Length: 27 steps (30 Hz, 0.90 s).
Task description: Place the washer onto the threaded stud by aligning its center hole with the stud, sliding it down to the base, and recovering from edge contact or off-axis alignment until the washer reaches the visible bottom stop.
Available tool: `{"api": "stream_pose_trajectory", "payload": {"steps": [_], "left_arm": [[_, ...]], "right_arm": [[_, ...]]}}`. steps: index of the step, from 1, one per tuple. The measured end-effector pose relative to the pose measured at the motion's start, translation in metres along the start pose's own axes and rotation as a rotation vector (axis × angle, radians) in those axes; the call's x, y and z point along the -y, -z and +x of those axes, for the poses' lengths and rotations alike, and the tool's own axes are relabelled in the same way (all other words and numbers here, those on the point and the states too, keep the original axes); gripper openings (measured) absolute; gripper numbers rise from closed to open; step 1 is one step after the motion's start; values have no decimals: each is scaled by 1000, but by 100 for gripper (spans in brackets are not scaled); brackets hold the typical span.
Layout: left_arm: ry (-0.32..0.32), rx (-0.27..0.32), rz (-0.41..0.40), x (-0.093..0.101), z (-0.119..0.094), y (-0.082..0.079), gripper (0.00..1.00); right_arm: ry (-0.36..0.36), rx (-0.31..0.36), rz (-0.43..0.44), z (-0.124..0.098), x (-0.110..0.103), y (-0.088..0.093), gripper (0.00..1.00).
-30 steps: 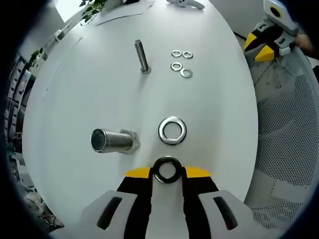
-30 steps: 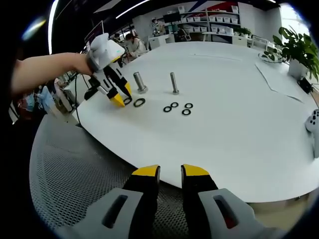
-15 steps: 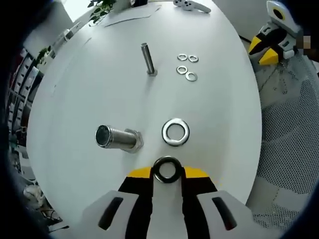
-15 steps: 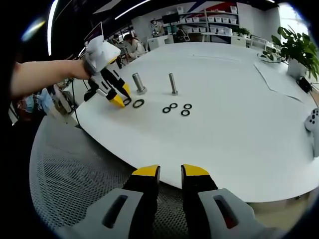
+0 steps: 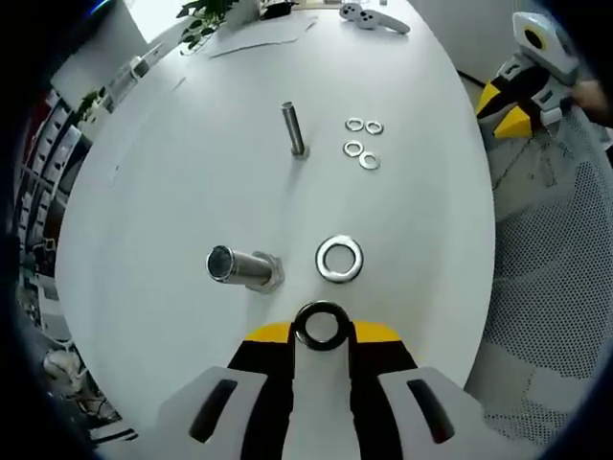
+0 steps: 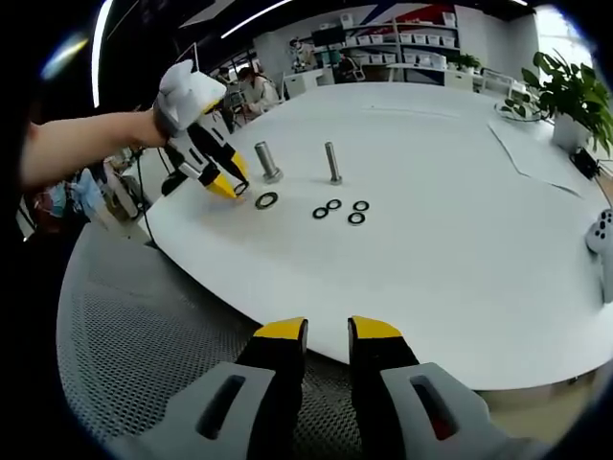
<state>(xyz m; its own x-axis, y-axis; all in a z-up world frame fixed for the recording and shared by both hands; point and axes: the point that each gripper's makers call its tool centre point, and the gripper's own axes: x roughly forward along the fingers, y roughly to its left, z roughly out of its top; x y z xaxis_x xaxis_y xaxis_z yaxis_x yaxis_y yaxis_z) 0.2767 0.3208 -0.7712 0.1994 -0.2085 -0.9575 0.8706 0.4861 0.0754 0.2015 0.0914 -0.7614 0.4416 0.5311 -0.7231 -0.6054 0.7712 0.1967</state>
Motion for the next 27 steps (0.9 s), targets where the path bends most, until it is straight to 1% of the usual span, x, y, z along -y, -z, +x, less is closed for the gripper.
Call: {"api": "stream_pose_trajectory", "payload": {"steps": [11,16,27], "left_arm": [[-27,30,22,-6,-23,-15,18],[-50,49,39,-12,-35,-25,18],[-86,70,57,-28,-47,-39,18]], "right_arm": [[0,2,0,0,0,0,20],[0,3,0,0,0,0,20],[1,5,2,-1,1,0,20]]}}
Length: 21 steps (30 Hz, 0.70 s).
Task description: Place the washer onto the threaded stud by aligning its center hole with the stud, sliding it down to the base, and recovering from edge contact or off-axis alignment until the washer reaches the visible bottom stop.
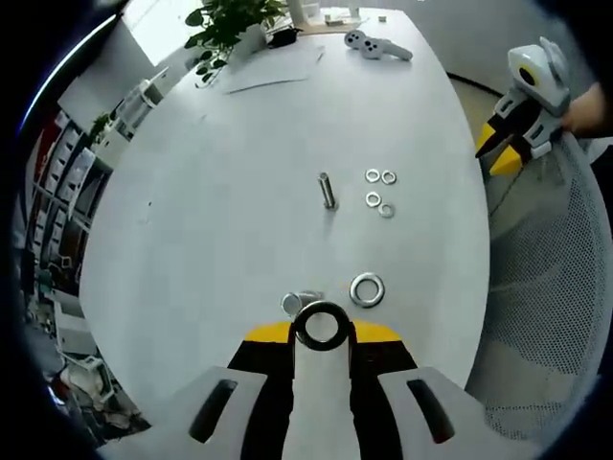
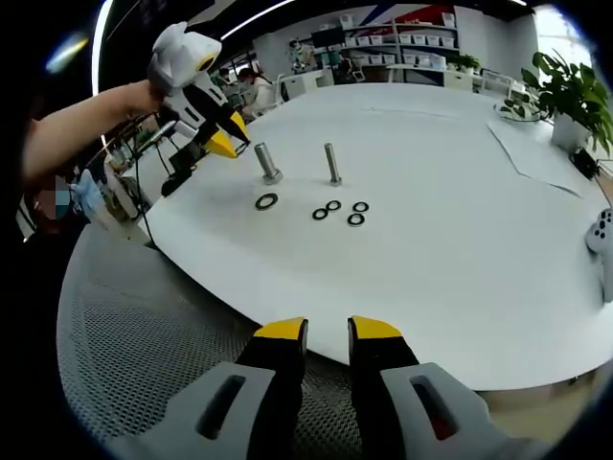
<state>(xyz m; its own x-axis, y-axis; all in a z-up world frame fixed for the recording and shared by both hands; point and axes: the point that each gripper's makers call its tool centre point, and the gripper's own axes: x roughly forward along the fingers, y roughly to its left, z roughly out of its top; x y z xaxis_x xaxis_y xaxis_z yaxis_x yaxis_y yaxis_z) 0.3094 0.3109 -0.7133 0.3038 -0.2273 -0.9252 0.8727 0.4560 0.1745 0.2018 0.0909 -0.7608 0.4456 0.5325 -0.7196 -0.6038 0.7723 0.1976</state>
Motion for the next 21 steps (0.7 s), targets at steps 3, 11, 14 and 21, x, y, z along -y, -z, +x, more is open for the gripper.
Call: {"api": "stream_pose_trajectory", "payload": {"steps": [3,11,14,21], "left_arm": [[-6,2,5,-5,0,-3,18],[-2,-15,19,-15,7,-7,18],[3,-27,28,-15,11,-6,18],[20,-50,38,-18,20,-3,19]], "right_arm": [[1,0,1,0,0,0,20],[1,1,2,0,0,0,19],[2,2,2,0,0,0,19],[6,3,6,0,1,-1,19]]}}
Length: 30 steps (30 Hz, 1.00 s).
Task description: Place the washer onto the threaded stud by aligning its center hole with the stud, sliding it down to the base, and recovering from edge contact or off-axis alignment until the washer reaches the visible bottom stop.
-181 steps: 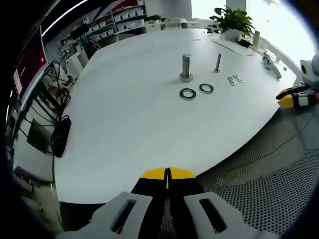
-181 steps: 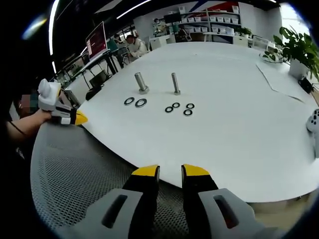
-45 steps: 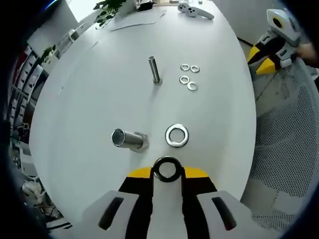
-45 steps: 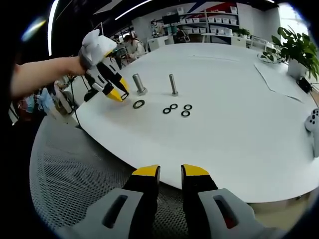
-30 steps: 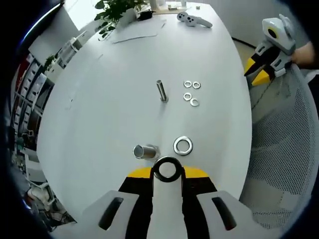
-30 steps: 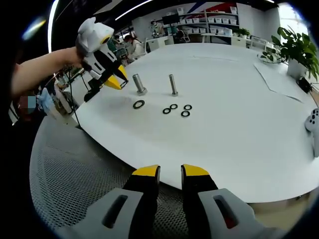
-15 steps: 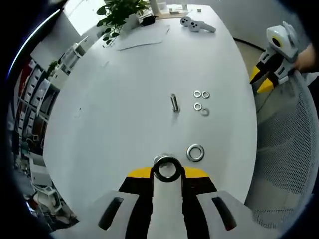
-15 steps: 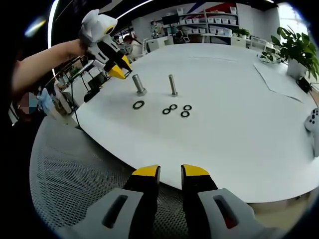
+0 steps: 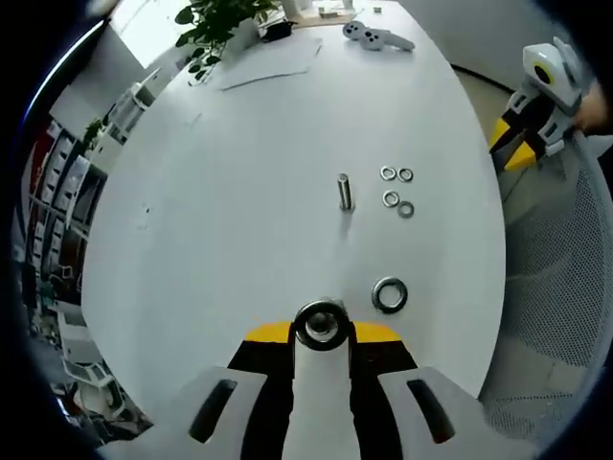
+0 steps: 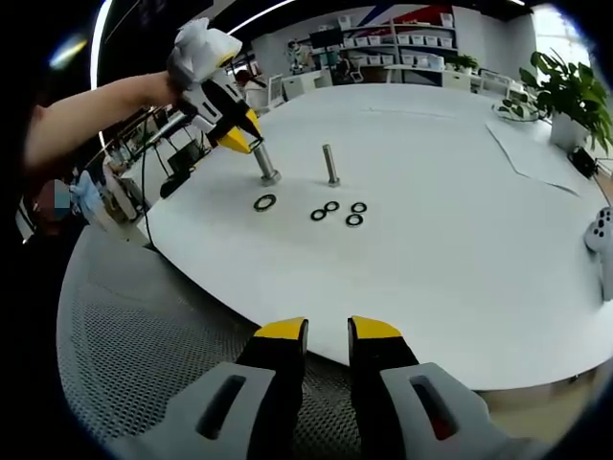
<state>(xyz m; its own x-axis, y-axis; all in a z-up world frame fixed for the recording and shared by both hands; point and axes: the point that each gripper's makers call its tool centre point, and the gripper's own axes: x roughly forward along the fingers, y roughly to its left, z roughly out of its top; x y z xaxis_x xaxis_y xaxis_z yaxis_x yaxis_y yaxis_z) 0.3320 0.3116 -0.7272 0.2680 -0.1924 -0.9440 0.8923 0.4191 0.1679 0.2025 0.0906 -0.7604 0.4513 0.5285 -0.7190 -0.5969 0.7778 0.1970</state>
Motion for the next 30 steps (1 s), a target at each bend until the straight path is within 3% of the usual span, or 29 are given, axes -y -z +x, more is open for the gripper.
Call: {"api": "stream_pose_trajectory", "payload": {"steps": [18,30], "left_arm": [[27,-35,33,0,7,-2,18],[72,-126,116,1,12,-1,18]], "right_arm": [[-1,-3,-2,0,0,0,19],[-4,-2,-3,0,-1,0,19]]}}
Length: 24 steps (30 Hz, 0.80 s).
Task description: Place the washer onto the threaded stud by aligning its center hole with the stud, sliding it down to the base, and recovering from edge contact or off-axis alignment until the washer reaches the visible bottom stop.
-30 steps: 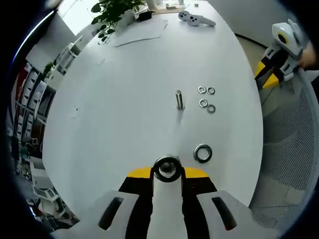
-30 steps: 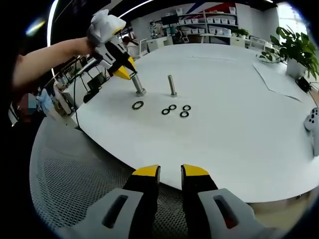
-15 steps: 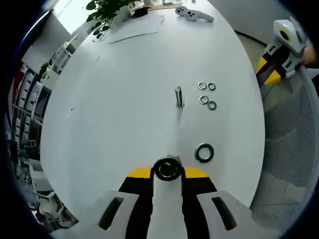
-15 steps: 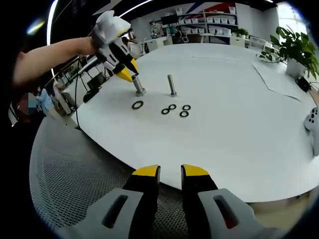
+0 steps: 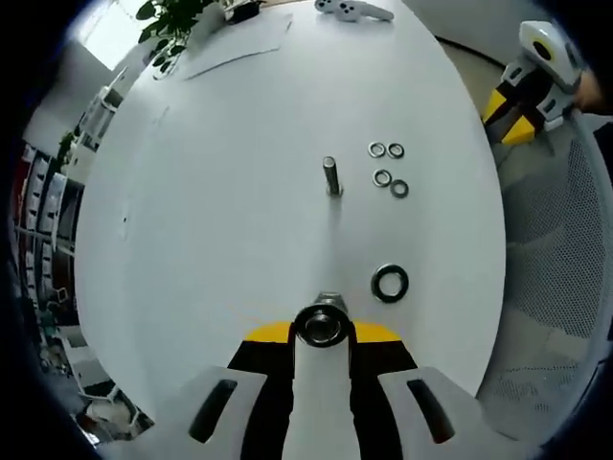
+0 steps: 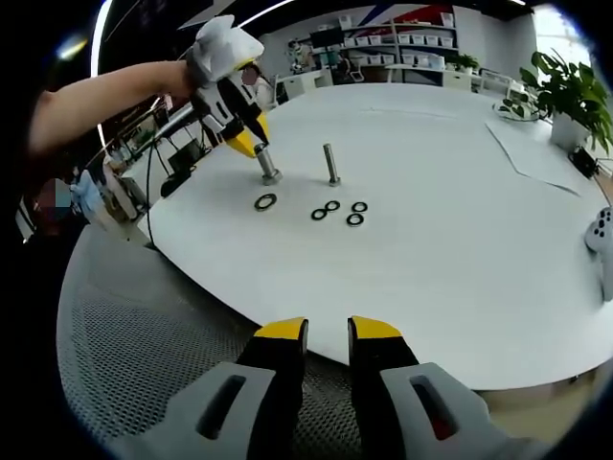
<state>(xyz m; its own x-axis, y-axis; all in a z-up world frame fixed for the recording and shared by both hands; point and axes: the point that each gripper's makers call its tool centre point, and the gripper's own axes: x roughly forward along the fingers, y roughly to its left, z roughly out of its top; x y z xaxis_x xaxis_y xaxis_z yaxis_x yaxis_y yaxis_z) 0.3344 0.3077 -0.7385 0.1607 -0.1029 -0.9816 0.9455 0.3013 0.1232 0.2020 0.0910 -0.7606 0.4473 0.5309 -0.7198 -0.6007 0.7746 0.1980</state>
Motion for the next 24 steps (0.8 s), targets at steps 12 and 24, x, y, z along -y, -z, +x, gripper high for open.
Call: {"api": "stream_pose_trajectory", "payload": {"steps": [12,24], "left_arm": [[45,-65,20,1,20,3,18],[51,-80,15,6,35,4,18]], "right_arm": [[-1,1,1,0,0,0,19],[-1,-1,0,0,0,1,19]]}}
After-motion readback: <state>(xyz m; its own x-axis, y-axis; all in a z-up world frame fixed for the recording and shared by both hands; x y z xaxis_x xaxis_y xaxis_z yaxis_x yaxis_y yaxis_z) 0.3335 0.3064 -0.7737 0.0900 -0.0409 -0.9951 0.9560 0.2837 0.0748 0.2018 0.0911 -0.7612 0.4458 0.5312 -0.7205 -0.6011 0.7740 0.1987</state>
